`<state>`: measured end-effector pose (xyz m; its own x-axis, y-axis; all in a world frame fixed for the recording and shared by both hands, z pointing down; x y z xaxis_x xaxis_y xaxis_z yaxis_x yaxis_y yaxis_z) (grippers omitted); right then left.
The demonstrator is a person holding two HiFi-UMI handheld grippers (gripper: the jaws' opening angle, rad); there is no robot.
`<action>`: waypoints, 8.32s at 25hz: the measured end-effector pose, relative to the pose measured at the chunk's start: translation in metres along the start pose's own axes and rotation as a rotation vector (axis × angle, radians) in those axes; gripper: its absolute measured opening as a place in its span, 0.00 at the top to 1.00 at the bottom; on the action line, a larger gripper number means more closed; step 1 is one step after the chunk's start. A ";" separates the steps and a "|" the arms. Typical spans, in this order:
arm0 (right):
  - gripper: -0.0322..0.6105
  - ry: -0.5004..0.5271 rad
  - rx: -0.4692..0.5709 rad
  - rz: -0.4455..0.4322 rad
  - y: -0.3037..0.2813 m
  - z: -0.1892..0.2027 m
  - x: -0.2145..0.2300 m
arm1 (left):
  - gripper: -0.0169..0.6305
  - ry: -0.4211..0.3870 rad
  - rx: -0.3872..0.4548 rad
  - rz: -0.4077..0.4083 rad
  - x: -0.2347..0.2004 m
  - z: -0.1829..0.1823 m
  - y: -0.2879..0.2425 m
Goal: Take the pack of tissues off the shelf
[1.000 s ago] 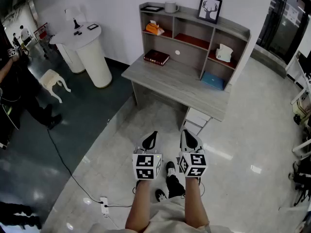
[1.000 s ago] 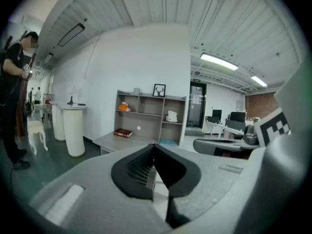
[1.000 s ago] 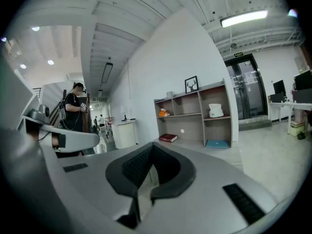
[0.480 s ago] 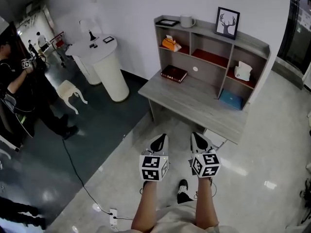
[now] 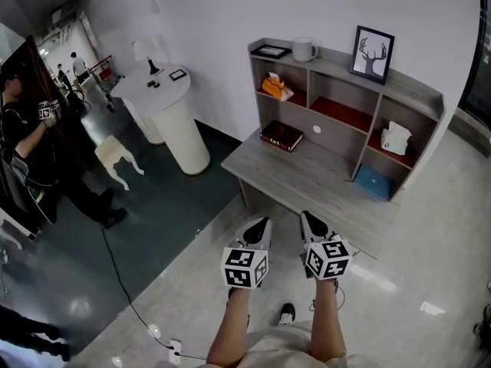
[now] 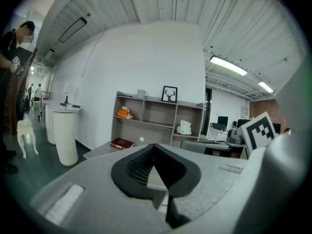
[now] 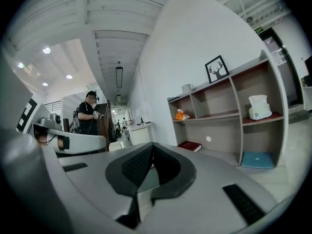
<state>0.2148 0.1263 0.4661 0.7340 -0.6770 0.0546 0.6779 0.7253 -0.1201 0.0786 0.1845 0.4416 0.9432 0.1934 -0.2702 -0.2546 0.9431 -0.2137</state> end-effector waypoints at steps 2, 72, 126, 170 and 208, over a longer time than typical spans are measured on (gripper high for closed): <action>0.93 0.001 -0.015 -0.009 -0.007 0.004 0.011 | 0.96 -0.018 -0.009 -0.019 -0.003 0.001 -0.013; 0.92 -0.097 -0.001 -0.023 -0.414 -0.027 0.071 | 0.96 -0.003 -0.044 0.145 -0.338 -0.119 -0.274; 0.77 0.243 -0.092 0.468 -0.537 -0.105 0.242 | 0.96 -0.112 -0.167 0.409 -0.312 -0.175 -0.515; 0.92 0.342 -0.100 0.461 -0.556 -0.118 0.232 | 0.96 -0.010 -0.170 0.312 -0.351 -0.169 -0.522; 0.92 0.237 -0.212 0.359 -0.461 -0.023 0.141 | 0.96 0.023 -0.219 0.248 -0.336 -0.102 -0.385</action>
<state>0.0045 -0.3065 0.5068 0.8738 -0.4162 -0.2516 0.3417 0.8935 -0.2913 -0.1624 -0.2711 0.5190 0.8422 0.4018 -0.3596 -0.5184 0.7868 -0.3349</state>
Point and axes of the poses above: the fingertips, and each gripper's own axes: y backward along the fingers, x to its right, z out of its underside, the point moved 5 cm from there along y, backward along the fingers, and after that the axes turned 9 degrees about y, right-handed, at the moved point
